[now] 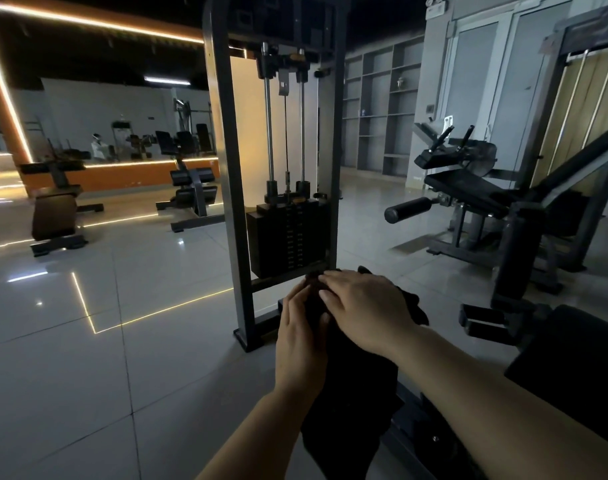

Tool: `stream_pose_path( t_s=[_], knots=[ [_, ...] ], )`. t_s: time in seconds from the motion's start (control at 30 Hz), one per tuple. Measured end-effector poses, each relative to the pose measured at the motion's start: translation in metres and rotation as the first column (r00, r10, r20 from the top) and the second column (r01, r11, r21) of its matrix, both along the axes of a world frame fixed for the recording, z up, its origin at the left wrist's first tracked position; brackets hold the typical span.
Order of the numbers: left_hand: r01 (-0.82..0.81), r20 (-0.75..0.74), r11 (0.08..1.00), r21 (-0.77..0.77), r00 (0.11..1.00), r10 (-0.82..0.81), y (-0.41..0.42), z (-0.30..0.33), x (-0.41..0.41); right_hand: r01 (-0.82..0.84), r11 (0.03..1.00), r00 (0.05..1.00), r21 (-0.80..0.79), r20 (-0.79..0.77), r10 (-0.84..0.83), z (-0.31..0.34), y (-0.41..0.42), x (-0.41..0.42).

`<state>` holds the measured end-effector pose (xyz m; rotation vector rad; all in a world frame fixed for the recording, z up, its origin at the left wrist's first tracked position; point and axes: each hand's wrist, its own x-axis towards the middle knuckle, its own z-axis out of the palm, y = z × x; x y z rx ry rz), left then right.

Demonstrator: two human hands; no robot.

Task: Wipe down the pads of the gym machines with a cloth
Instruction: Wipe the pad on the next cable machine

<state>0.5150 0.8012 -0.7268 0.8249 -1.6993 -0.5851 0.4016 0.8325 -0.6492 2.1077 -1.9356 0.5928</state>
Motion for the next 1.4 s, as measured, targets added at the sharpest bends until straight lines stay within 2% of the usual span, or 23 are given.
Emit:
stream_pose_path(
  t_s=[0.03, 0.13, 0.17, 0.23, 0.33, 0.47, 0.53, 0.6, 0.67, 0.73, 0.83, 0.93, 1.0, 1.07, 1.17, 1.27, 1.33, 1.4],
  knots=[
    [-0.002, 0.014, 1.000, -0.008, 1.000, 0.002, -0.001, -0.001, 0.000, 0.017, 1.000, 1.000, -0.011, 0.027, -0.017, -0.004, 0.004, -0.010],
    [-0.027, 0.045, 0.999, -0.028, 0.999, 0.028, -0.002, -0.004, 0.000, 0.161, 0.987, 0.959, -0.007, 0.239, -0.155, -0.010, 0.013, -0.029],
    [-0.035, 0.042, 0.999, -0.034, 0.998, 0.036, -0.002, -0.005, 0.000, 0.195, 0.981, 0.951, -0.004, 0.246, -0.188, -0.010, 0.012, -0.027],
    [-0.033, 0.033, 0.999, -0.041, 0.999, 0.035, -0.001, -0.005, -0.001, 0.197, 0.980, 0.972, -0.032, 0.135, -0.191, -0.007, 0.004, -0.010],
    [-0.014, 0.003, 1.000, -0.009, 1.000, 0.014, 0.000, -0.002, -0.001, 0.039, 0.998, 0.999, -0.055, 0.016, -0.038, -0.002, -0.008, 0.016],
    [-0.014, 0.018, 1.000, -0.008, 1.000, 0.014, 0.001, -0.002, 0.001, 0.013, 1.000, 0.999, -0.011, 0.047, -0.012, 0.002, -0.001, -0.006],
    [-0.034, 0.049, 0.999, -0.010, 0.998, 0.035, 0.000, -0.002, 0.001, 0.125, 0.992, 0.985, 0.003, 0.120, -0.124, 0.001, 0.006, -0.019],
    [-0.052, 0.053, 0.999, 0.003, 0.997, 0.052, 0.001, -0.002, 0.000, 0.217, 0.976, 0.971, -0.012, 0.105, -0.215, -0.001, 0.003, -0.014],
    [-0.054, 0.050, 0.999, 0.001, 0.997, 0.054, 0.002, -0.001, -0.001, 0.181, 0.981, 0.983, -0.069, 0.033, -0.179, -0.004, -0.004, 0.007],
    [-0.039, 0.034, 0.999, 0.009, 0.999, 0.039, 0.002, 0.002, -0.001, 0.070, 0.993, 0.998, -0.095, 0.012, -0.069, -0.002, -0.007, 0.020],
    [-0.047, 0.050, 0.999, 0.016, 0.998, 0.046, 0.004, 0.002, 0.000, 0.023, 1.000, 0.997, -0.012, 0.071, -0.022, 0.006, -0.005, 0.000],
    [-0.061, 0.089, 0.998, 0.003, 0.994, 0.060, 0.004, 0.003, 0.001, 0.091, 0.995, 0.974, 0.047, 0.206, -0.099, -0.002, 0.001, -0.029],
    [-0.075, 0.143, 0.997, -0.025, 0.987, 0.078, 0.003, 0.003, 0.000, 0.127, 0.992, 0.949, 0.026, 0.288, -0.129, -0.008, -0.002, -0.034],
    [-0.081, 0.184, 0.995, -0.055, 0.979, 0.090, 0.003, 0.002, 0.000, 0.179, 0.984, 0.950, 0.025, 0.257, -0.180, -0.008, -0.005, -0.031],
    [-0.087, 0.168, 0.994, -0.069, 0.981, 0.097, 0.000, 0.001, -0.001, 0.206, 0.978, 0.970, 0.021, 0.125, -0.207, -0.001, -0.009, -0.013],
    [-0.087, 0.112, 0.994, -0.064, 0.989, 0.094, 0.000, -0.002, -0.002, 0.050, 0.998, 0.998, -0.033, 0.027, -0.049, 0.002, -0.011, 0.011],
    [-0.075, 0.070, 0.996, -0.052, 0.994, 0.079, 0.000, -0.003, -0.003, -0.030, 1.000, 0.999, -0.008, 0.014, 0.030, 0.005, -0.007, 0.007],
    [-0.063, 0.047, 0.997, -0.049, 0.997, 0.065, -0.001, -0.005, -0.004, -0.037, 0.999, 0.998, 0.027, 0.055, 0.036, 0.004, -0.002, -0.015]
  ],
)
